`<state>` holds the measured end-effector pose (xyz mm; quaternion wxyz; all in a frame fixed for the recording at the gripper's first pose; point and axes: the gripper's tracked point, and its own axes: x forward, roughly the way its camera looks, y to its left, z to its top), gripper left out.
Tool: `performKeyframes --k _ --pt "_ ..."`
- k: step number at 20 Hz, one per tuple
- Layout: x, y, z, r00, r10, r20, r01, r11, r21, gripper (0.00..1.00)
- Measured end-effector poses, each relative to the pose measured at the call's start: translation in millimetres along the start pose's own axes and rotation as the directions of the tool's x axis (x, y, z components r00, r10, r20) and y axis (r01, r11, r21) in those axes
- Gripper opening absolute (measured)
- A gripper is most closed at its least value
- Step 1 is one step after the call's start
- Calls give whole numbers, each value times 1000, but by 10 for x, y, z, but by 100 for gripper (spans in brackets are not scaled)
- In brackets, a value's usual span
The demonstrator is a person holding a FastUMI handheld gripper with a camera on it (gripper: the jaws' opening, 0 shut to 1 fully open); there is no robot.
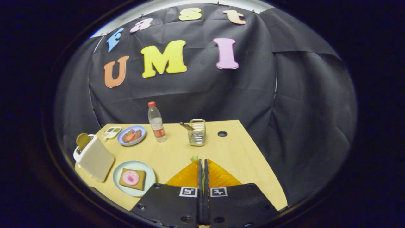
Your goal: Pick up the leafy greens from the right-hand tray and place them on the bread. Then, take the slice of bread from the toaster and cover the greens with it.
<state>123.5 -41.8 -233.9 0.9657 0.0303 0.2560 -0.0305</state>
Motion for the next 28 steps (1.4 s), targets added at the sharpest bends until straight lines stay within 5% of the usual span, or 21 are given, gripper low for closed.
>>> performKeyframes --k 10,14,19,28 --pt "-49 2475 -44 973 232 -6 -232 973 14 0" --pt "122 2974 -377 954 288 -81 -279 954 107 0" --pt "405 2831 -750 954 251 -162 -223 959 175 0" --pt "713 2137 -945 973 131 -187 -118 990 79 6"
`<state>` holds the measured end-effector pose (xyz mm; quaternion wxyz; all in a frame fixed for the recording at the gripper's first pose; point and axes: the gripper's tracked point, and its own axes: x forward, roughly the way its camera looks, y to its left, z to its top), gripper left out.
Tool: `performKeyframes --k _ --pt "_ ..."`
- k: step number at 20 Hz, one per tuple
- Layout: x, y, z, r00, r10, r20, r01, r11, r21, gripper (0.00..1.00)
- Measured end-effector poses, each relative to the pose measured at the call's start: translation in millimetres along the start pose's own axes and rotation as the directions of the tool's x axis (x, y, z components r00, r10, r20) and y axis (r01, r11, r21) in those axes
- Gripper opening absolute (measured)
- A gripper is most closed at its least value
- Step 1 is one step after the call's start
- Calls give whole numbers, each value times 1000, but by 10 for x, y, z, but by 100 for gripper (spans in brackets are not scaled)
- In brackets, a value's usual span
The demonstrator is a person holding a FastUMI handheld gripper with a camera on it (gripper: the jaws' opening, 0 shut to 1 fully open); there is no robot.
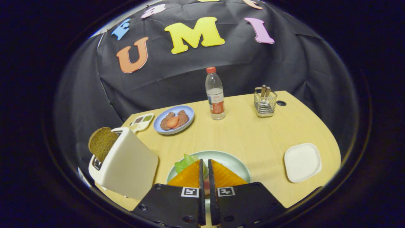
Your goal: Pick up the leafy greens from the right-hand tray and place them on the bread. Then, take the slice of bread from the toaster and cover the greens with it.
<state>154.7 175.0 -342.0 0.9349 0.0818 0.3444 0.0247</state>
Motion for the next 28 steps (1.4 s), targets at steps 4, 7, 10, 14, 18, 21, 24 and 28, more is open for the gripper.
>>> performKeyframes --k 4,7,10,14,18,21,24,28 --pt "24 -191 -25 999 -36 4 36 999 -32 16" --pt "7 -280 -42 999 -52 -7 52 998 -31 41" --pt "-164 -286 164 997 -57 59 60 996 -63 73" --pt "-594 -196 620 979 -61 192 85 989 -122 87" --pt "-1123 159 1065 943 -41 330 103 980 -173 91" --pt "-1389 619 1183 922 -7 386 88 977 -194 97" --pt "-1470 1216 1045 926 75 371 2 979 -205 97" --pt "-1360 1866 799 938 150 313 -97 979 -177 97"
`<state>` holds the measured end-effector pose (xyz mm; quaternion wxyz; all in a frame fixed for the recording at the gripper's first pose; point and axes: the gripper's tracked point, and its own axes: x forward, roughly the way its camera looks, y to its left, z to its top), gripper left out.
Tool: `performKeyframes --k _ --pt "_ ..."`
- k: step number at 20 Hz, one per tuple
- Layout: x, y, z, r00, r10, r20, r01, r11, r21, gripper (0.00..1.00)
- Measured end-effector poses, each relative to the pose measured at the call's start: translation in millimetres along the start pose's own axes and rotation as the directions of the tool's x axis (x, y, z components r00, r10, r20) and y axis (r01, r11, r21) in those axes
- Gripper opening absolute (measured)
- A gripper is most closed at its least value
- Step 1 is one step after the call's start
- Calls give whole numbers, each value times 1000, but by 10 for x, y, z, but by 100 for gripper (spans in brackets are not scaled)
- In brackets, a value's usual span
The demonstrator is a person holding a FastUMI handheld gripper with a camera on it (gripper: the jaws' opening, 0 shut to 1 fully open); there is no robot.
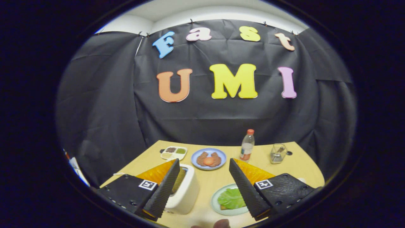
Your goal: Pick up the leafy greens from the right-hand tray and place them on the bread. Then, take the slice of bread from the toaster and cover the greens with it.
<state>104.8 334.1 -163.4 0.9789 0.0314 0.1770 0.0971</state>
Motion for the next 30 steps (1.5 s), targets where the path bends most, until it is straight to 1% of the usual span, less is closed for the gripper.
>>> performKeyframes --k 3,6,10,15,18,19,20,22,25,27,30 --pt "163 383 -168 1000 10 -29 -9 1000 9 97" --pt "363 645 -375 999 2 -55 -2 1000 -1 96" --pt "628 713 -704 990 -50 -135 48 999 -16 96" --pt "851 519 -917 966 -147 -211 144 989 -30 62" --pt "909 467 -926 960 -163 -227 161 987 -25 35" --pt "908 494 -921 960 -152 -235 151 988 -23 20" --pt "908 503 -896 961 -146 -233 144 989 -29 19" --pt "858 560 -828 966 -117 -229 113 993 -31 9" --pt "722 571 -639 975 -86 -205 87 996 -5 9" --pt "576 602 -487 979 -47 -198 53 998 24 9" --pt "356 498 -139 990 -8 -143 19 997 72 8"
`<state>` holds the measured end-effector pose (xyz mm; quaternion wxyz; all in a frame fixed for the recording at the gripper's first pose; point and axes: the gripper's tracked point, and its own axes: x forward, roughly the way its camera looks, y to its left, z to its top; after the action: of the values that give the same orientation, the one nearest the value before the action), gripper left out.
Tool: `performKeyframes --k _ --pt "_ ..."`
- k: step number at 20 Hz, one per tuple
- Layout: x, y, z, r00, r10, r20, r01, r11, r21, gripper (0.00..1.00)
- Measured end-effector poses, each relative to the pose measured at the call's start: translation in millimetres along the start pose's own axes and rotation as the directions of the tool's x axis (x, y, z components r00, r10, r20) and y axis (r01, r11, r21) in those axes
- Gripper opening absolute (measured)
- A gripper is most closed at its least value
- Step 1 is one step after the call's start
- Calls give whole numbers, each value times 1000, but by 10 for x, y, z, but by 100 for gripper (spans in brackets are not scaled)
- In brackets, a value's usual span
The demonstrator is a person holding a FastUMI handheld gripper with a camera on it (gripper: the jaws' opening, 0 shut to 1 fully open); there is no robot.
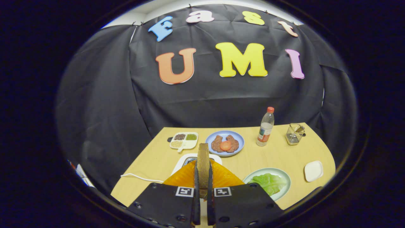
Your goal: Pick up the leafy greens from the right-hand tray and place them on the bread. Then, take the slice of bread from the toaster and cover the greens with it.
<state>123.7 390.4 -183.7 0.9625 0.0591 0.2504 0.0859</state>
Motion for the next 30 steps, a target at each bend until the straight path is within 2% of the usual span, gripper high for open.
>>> performKeyframes --k 4,8,15,20,23,26,30 --pt "-324 -379 359 997 15 71 -18 999 37 9" --pt "-561 -1160 542 990 -60 127 52 997 61 9" --pt "-775 -3040 383 960 -250 127 240 966 91 8" --pt "-704 -4053 16 950 -305 61 294 946 139 8" --pt "-659 -4413 -196 950 -311 28 303 940 158 8" --pt "-599 -4540 -300 952 -306 8 301 940 157 9" --pt "-519 -4225 -251 966 -259 11 254 952 171 9"
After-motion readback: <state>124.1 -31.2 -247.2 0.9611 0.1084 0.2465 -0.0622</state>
